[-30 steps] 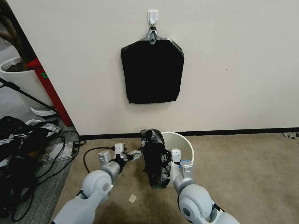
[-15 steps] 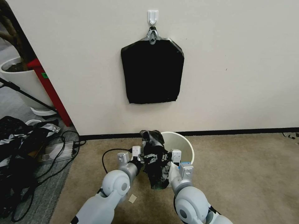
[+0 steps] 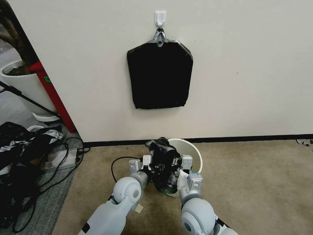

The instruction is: Place a trash bag onto the trash bin.

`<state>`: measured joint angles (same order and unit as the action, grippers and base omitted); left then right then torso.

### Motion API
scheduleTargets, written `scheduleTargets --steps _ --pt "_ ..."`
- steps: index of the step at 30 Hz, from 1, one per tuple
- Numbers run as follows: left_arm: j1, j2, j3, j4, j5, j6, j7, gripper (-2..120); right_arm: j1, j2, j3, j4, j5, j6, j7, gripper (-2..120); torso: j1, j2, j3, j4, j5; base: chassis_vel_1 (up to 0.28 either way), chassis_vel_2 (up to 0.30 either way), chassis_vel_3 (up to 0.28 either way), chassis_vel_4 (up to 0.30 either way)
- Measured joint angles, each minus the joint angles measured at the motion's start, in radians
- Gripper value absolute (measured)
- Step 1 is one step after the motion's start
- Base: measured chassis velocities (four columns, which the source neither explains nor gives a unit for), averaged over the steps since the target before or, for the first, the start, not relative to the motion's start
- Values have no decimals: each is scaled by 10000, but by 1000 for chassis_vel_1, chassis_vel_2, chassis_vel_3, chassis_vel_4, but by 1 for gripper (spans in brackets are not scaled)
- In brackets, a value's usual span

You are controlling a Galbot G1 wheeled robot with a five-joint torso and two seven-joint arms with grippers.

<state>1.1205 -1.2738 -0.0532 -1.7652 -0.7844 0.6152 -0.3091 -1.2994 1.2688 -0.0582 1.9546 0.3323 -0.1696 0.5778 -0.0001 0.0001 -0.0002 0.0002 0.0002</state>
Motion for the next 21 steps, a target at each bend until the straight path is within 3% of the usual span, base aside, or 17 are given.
scheduleTargets --steps 7,13,14,16,21 --pt "56 328 -230 -160 18 323 -6 27 -20 -24 20 -168 -215 9 8 0 0 -1 2 -2 -2 0 0 0 0" --pt "292 705 -724 -478 1 -97 1024 5 4 -64 317 -481 -1568 693 -354 0 2 -2 4 -5 -3 0 0 0 0" --pt "292 705 -724 -478 1 -97 1024 5 4 -64 317 -481 -1568 693 -354 0 2 -2 4 -5 -3 0 0 0 0" --pt "421 933 -894 -702 247 -357 1618 3 68 -128 611 -617 -2257 989 -633 0 2 -2 4 -2 -5 0 0 0 0" --pt "555 1195 -1094 -942 953 -938 2494 3 99 -270 820 -593 -2175 1024 -718 0 2 -2 3 -3 -1 0 0 0 0"
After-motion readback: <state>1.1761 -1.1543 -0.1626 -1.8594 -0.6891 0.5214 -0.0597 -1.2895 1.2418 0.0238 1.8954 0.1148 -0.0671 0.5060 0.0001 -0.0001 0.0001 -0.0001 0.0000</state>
